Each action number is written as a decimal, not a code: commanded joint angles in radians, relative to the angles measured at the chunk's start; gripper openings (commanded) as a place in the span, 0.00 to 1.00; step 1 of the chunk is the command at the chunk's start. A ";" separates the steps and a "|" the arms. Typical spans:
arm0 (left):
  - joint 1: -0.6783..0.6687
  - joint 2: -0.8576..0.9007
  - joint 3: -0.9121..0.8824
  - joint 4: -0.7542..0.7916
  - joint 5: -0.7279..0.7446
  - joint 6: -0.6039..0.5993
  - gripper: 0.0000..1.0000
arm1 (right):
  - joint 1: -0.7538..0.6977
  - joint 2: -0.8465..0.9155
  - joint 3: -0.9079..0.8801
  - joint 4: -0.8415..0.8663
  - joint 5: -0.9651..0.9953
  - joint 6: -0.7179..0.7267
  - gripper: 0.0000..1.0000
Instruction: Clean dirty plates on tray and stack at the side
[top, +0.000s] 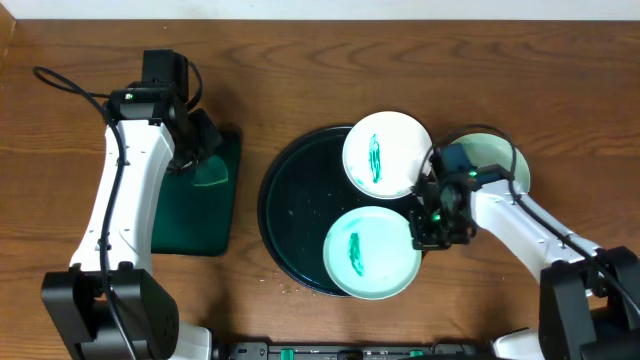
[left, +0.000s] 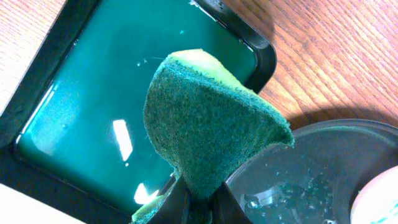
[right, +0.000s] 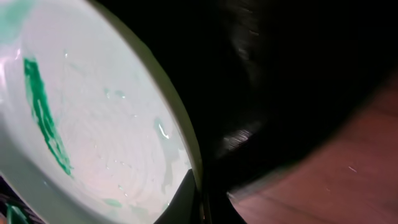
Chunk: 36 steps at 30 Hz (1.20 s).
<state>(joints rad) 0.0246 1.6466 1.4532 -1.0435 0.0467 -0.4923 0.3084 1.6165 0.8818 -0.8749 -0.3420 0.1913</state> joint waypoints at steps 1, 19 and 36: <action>0.002 -0.008 0.017 -0.003 -0.005 0.013 0.07 | 0.069 -0.001 0.060 0.038 -0.051 0.087 0.01; -0.090 -0.008 0.007 -0.016 -0.005 0.013 0.07 | 0.306 0.301 0.346 0.077 0.127 0.380 0.01; -0.330 -0.004 -0.257 0.055 0.164 -0.001 0.07 | 0.299 0.402 0.437 0.011 0.090 0.327 0.01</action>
<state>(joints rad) -0.2501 1.6466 1.2415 -1.0103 0.1825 -0.4683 0.6090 1.9907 1.3025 -0.8734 -0.2520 0.5301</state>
